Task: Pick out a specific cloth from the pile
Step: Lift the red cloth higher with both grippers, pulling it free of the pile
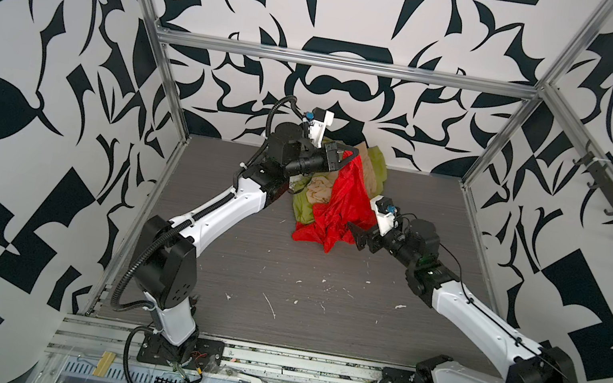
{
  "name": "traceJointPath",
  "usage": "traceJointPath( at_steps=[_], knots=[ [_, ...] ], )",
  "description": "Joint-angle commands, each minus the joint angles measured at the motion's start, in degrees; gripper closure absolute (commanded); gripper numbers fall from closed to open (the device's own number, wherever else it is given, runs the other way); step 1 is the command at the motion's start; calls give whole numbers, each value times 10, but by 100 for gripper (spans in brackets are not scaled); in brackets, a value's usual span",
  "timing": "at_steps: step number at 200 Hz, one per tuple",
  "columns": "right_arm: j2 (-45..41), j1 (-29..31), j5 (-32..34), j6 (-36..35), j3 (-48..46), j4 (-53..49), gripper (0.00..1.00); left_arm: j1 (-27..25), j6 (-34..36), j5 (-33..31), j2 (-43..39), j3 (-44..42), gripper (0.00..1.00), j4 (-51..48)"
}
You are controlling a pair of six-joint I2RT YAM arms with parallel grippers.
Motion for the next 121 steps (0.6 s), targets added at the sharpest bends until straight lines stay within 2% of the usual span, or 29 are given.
traceJointPath(
  at_steps=[1, 18, 47, 72, 91, 106, 121],
  knots=[
    [28, 20, 52, 14, -5, 103, 0, 3, -15, 16, -34, 16, 100, 39],
    [63, 42, 92, 25, -4, 169, 0, 1, -18, 13, -38, 14, 100, 42],
    [132, 87, 147, 4, 2, 278, 0, -4, -20, 9, -45, 11, 100, 48],
    [195, 116, 233, -9, -1, 392, 0, -9, -22, 5, -51, 5, 100, 54],
    [246, 138, 284, -45, -1, 479, 0, -11, -22, 3, -57, 0, 100, 56],
    [285, 150, 310, -67, -1, 551, 5, -12, -21, 1, -64, -4, 100, 56],
    [312, 158, 325, -80, 5, 587, 15, -12, -19, -1, -69, -6, 100, 54]
  ],
)
